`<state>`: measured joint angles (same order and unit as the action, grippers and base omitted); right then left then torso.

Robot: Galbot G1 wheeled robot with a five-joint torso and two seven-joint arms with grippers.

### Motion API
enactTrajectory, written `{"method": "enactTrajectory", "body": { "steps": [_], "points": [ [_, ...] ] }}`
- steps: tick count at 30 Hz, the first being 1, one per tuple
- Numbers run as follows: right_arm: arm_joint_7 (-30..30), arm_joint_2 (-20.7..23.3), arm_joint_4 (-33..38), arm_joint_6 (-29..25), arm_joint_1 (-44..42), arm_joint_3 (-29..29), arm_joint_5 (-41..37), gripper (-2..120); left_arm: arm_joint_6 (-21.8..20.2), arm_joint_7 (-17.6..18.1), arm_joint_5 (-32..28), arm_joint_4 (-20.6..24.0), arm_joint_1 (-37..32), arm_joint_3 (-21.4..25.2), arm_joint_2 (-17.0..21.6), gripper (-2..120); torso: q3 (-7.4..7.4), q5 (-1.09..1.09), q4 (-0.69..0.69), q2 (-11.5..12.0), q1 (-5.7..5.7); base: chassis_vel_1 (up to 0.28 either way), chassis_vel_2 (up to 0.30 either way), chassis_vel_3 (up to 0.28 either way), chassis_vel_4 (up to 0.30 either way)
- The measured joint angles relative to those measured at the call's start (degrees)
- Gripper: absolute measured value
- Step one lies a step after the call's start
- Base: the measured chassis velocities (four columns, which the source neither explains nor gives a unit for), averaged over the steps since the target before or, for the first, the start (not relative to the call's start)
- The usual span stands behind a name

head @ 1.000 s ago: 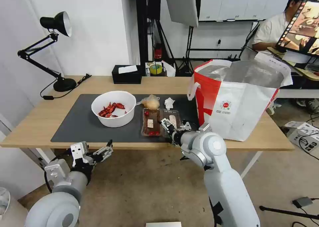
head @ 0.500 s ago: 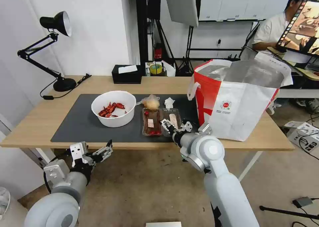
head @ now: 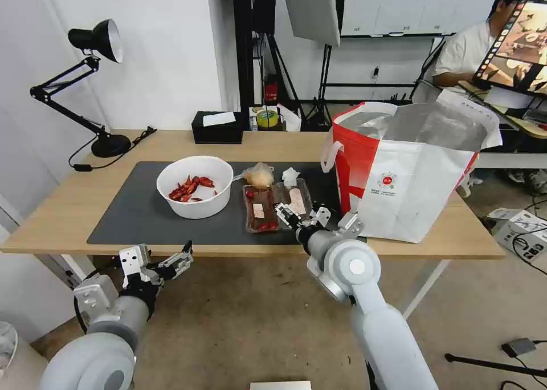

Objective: Pick up the trash from the table and place it into the takeout bag.

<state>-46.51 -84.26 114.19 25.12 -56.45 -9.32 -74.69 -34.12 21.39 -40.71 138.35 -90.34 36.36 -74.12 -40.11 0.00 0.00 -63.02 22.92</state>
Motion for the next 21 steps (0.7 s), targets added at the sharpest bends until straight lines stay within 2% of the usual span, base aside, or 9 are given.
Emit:
{"method": "enactTrajectory", "body": {
  "steps": [10, 21],
  "points": [
    [8.17, 1.08, 0.88, 0.05, -0.63, 1.85, 12.17, 100, 0.06, -0.03, 0.04, 0.37, -0.39, 0.20, -0.14, 100, 0.00, 0.00, 0.00, 0.00, 0.00, 0.000, 0.000, 0.000, 0.000],
    [10.00, 1.64, 2.68, 0.07, 0.35, 2.76, 13.32, 100, 0.13, -0.06, 0.07, 0.84, -0.83, 0.55, -0.20, 100, 0.00, 0.00, 0.00, 0.00, 0.00, 0.000, 0.000, 0.000, 0.000]
  ]
}}
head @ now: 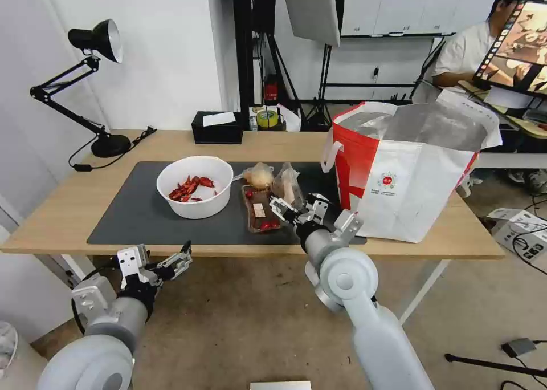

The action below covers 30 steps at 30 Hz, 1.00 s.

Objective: Pick up the trash from the table and place it into the takeout bag.

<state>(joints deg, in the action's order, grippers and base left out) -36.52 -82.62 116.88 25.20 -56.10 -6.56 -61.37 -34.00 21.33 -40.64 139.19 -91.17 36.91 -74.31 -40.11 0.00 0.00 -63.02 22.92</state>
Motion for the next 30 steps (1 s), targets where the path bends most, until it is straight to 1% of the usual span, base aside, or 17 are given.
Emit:
{"method": "enactTrajectory", "body": {
  "steps": [7, 8, 11, 12, 13, 14, 16, 17, 19, 20, 24, 30],
  "points": [
    [0.16, 0.37, -0.38, 0.11, 1.42, 0.24, -2.67, 100, 0.01, 0.00, 0.00, 0.10, -0.16, 0.08, -0.04, 100, 0.00, 0.00, 0.00, 0.00, 0.00, 0.000, 0.000, 0.000, 0.000],
    [0.00, 0.41, -0.78, 0.32, 2.11, 0.27, -5.33, 100, 0.02, 0.00, 0.00, 0.12, -0.19, 0.12, -0.05, 100, 0.00, 0.00, 0.00, 0.00, 0.00, 0.000, 0.000, 0.000, 0.000],
    [-0.21, 0.40, -0.97, 0.47, 2.47, 0.27, -6.85, 100, 0.03, 0.00, 0.00, 0.14, -0.21, 0.13, -0.07, 100, 0.00, 0.00, 0.00, 0.00, 0.00, 0.000, 0.000, 0.000, 0.000],
    [-1.54, 0.08, -1.82, 0.74, 3.58, 0.27, -10.30, 100, 0.06, 0.00, 0.00, 0.22, -0.30, 0.13, -0.19, 100, 0.00, 0.00, 0.00, 0.00, 0.00, 0.000, 0.000, 0.000, 0.000],
    [-1.54, 0.08, -1.82, 0.74, 3.58, 0.27, -10.30, 100, 0.06, 0.00, 0.00, 0.22, -0.30, 0.13, -0.19, 100, 0.00, 0.00, 0.00, 0.00, 0.00, 0.000, 0.000, 0.000, 0.000],
    [-2.46, -0.33, -2.98, 0.91, 4.53, 0.33, -12.41, 100, 0.07, 0.00, -0.01, 0.24, -0.36, 0.13, -0.34, 100, 0.00, 0.00, 0.00, 0.00, 0.00, 0.000, 0.000, 0.000, 0.000],
    [-6.60, -2.13, -6.04, 1.62, 7.39, 0.88, -19.47, 100, 0.09, -0.01, -0.01, 0.25, -0.47, 0.15, -0.64, 100, 0.00, 0.00, 0.00, 0.00, 0.00, 0.000, 0.000, 0.000, 0.000],
    [-6.60, -2.13, -6.04, 1.62, 7.39, 0.88, -19.47, 100, 0.09, -0.01, -0.01, 0.25, -0.47, 0.15, -0.64, 100, 0.00, 0.00, 0.00, 0.00, 0.00, 0.000, 0.000, 0.000, 0.000],
    [-11.53, -3.95, -8.78, 1.72, 9.86, 1.20, -24.10, 100, 0.10, -0.01, 0.00, 0.33, -0.72, 0.43, -0.63, 100, 0.00, 0.01, -0.01, 0.00, 0.00, 0.000, 0.000, 0.000, 0.000],
    [-12.51, -4.25, -9.74, 1.77, 10.56, 1.40, -24.71, 100, 0.11, -0.01, 0.00, 0.44, -0.81, 0.55, -0.57, 100, 0.00, 0.00, -0.01, 0.00, 0.00, 0.000, 0.000, 0.000, 0.000],
    [-13.09, -4.23, -10.72, 1.81, 11.52, 2.03, -25.31, 100, 0.12, -0.01, -0.02, 0.59, -0.96, 0.80, -0.45, 100, 0.00, 0.00, 0.00, 0.00, 0.00, 0.000, 0.000, 0.000, 0.000],
    [-12.12, -3.52, -11.13, 1.97, 12.76, 2.77, -25.16, 100, 0.14, -0.01, -0.03, 0.63, -1.05, 0.99, -0.50, 100, 0.00, 0.00, 0.00, 0.00, 0.00, 0.000, 0.000, 0.000, 0.000]
  ]
}}
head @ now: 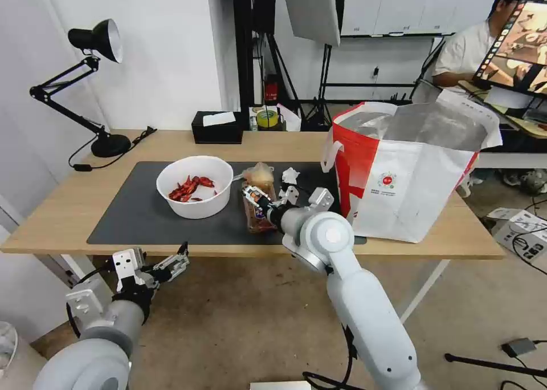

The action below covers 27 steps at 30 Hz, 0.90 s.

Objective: Pick up the trash from the table and place it into the takeout bag.

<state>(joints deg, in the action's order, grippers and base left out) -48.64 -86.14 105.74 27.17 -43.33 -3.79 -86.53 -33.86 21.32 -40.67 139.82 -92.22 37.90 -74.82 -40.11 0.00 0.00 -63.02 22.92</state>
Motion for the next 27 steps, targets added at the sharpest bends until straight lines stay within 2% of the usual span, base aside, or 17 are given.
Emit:
{"method": "enactTrajectory", "body": {
  "steps": [2, 3, 6, 7, 9, 10, 11, 13, 14, 16, 17, 18, 21, 22, 26, 27],
  "points": [
    [3.75, 1.94, -0.33, 0.80, 1.80, 0.89, 2.82, 100, 0.00, 0.00, 0.00, 0.00, -0.01, -0.05, -0.22, 100, 0.00, 0.00, 0.00, 0.00, 0.00, 0.000, 0.000, 0.000, 0.000],
    [3.75, 1.94, -0.33, 0.80, 1.80, 0.89, 2.82, 100, 0.00, 0.00, 0.00, 0.00, -0.01, -0.05, -0.22, 100, 0.00, 0.00, 0.00, 0.00, 0.00, 0.000, 0.000, 0.000, 0.000],
    [9.65, 7.00, -1.54, 3.29, 6.98, 3.01, 6.86, 100, 0.00, 0.00, -0.02, 0.05, 0.12, -0.15, -0.38, 100, 0.00, -0.01, 0.00, 0.00, 0.00, 0.000, 0.000, 0.000, 0.000],
    [9.65, 7.00, -1.54, 3.29, 6.98, 3.01, 6.86, 100, 0.00, 0.00, -0.02, 0.05, 0.12, -0.15, -0.38, 100, 0.00, -0.01, 0.00, 0.00, 0.00, 0.000, 0.000, 0.000, 0.000],
    [15.34, 11.53, -3.11, 5.78, 10.92, 4.40, 9.04, 97, 0.01, 0.00, -0.05, 0.06, 0.26, -0.17, -0.36, 100, 0.00, -0.01, -0.01, 0.00, 0.00, 0.000, 0.000, 0.000, 0.000],
    [18.86, 14.04, -4.19, 7.11, 12.86, 5.09, 10.64, 91, 0.01, 0.00, -0.09, 0.06, 0.42, -0.32, -0.27, 100, 0.00, -0.01, -0.01, 0.00, 0.00, 0.000, 0.000, 0.000, 0.000],
    [18.86, 14.04, -4.19, 7.11, 12.86, 5.09, 10.64, 91, 0.01, 0.00, -0.09, 0.06, 0.42, -0.32, -0.27, 100, 0.00, -0.01, -0.01, 0.00, 0.00, 0.000, 0.000, 0.000, 0.000],
    [28.91, 18.22, -7.32, 9.37, 16.59, 6.87, 16.39, 83, 0.01, -0.04, -0.18, -0.06, 0.59, -0.48, -0.16, 100, 0.00, -0.01, 0.03, 0.00, 0.00, 0.000, 0.000, 0.000, 0.000],
    [28.91, 18.22, -7.32, 9.37, 16.59, 6.87, 16.39, 83, 0.01, -0.04, -0.18, -0.06, 0.59, -0.48, -0.16, 100, 0.00, -0.01, 0.03, 0.00, 0.00, 0.000, 0.000, 0.000, 0.000],
    [39.90, 20.90, -10.78, 10.42, 19.53, 8.61, 21.32, 72, 0.01, -0.10, -0.28, -0.11, 0.60, -0.45, -0.16, 100, 0.00, -0.02, 0.01, 0.00, 0.01, 0.000, 0.000, 0.000, 0.000],
    [42.83, 21.50, -11.92, 10.49, 20.35, 9.18, 22.22, 68, 0.01, -0.12, -0.42, -0.11, 0.60, -0.42, -0.15, 100, 0.00, -0.01, 0.01, 0.00, 0.01, 0.000, 0.000, 0.000, 0.000],
    [42.83, 21.50, -11.92, 10.49, 20.35, 9.18, 22.22, 68, 0.01, -0.12, -0.42, -0.11, 0.60, -0.42, -0.15, 100, 0.00, -0.01, 0.01, 0.00, 0.01, 0.000, 0.000, 0.000, 0.000],
    [53.64, 22.24, -16.80, 9.80, 22.34, 10.96, 27.94, 52, 0.01, -0.18, -0.74, 0.03, 0.58, -0.33, -0.12, 100, 0.00, -0.01, 0.00, 0.00, 0.00, 0.000, 0.000, 0.000, 0.000],
    [53.64, 22.24, -16.80, 9.80, 22.34, 10.96, 27.94, 52, 0.01, -0.18, -0.74, 0.03, 0.58, -0.33, -0.12, 100, 0.00, -0.01, 0.00, 0.00, 0.00, 0.000, 0.000, 0.000, 0.000],
    [64.68, 21.03, -22.96, 5.03, 23.16, 13.25, 39.37, 34, 0.01, -0.20, -0.78, 0.09, 0.57, -0.38, -0.34, 100, 0.00, -0.01, 0.00, 0.00, 0.00, 0.000, 0.000, 0.000, 0.000],
    [64.68, 21.03, -22.96, 5.03, 23.16, 13.25, 39.37, 34, 0.01, -0.20, -0.78, 0.09, 0.57, -0.38, -0.34, 100, 0.00, -0.01, 0.00, 0.00, 0.00, 0.000, 0.000, 0.000, 0.000]
  ]
}}
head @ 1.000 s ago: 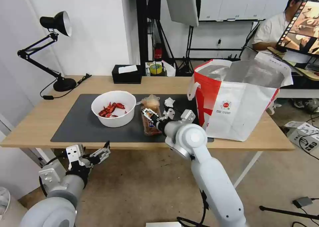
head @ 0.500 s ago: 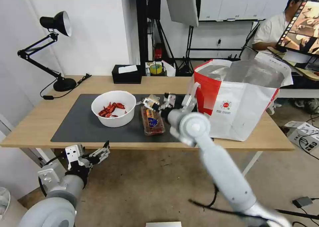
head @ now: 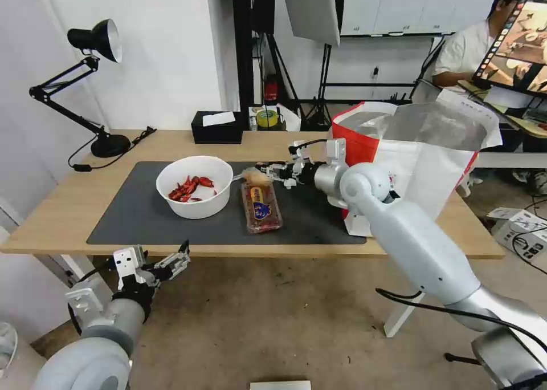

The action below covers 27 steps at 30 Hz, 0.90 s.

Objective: Pick up the trash from the table and place it into the takeout bag.

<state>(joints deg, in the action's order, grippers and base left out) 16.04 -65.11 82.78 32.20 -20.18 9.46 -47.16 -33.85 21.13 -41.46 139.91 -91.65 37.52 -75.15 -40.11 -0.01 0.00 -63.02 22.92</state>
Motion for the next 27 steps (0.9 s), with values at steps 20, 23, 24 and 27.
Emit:
{"method": "enactTrajectory", "body": {
  "steps": [20, 23, 24, 27],
  "points": [
    [4.19, -3.07, -8.59, -1.04, 2.36, 4.42, 7.38, 0, 0.08, -0.05, -1.59, 0.51, -0.29, 0.00, 0.39, 100, 0.00, 0.01, 0.00, -0.01, -0.01, 0.000, 0.000, 0.000, 0.000],
    [3.77, -3.28, -8.98, -0.81, 2.07, 4.42, 7.22, 0, 0.20, -0.08, -2.20, 0.43, -0.17, -0.17, 0.73, 100, 0.00, 0.01, 0.00, -0.01, -0.01, 0.000, 0.000, 0.000, 0.000],
    [3.60, -3.32, -9.05, -0.75, 1.98, 4.42, 7.19, 0, 0.27, -0.09, -2.47, 0.32, -0.10, -0.28, 0.91, 100, 0.00, 0.01, 0.00, -0.01, 0.00, 0.000, 0.000, 0.000, 0.000],
    [3.20, -3.35, -9.06, -0.62, 1.74, 4.41, 7.12, 0, 0.71, -0.12, -2.89, -0.02, 0.13, -0.59, 1.34, 100, 0.00, 0.01, 0.00, -0.01, -0.01, 0.000, 0.000, 0.000, 0.000]
  ]
}}
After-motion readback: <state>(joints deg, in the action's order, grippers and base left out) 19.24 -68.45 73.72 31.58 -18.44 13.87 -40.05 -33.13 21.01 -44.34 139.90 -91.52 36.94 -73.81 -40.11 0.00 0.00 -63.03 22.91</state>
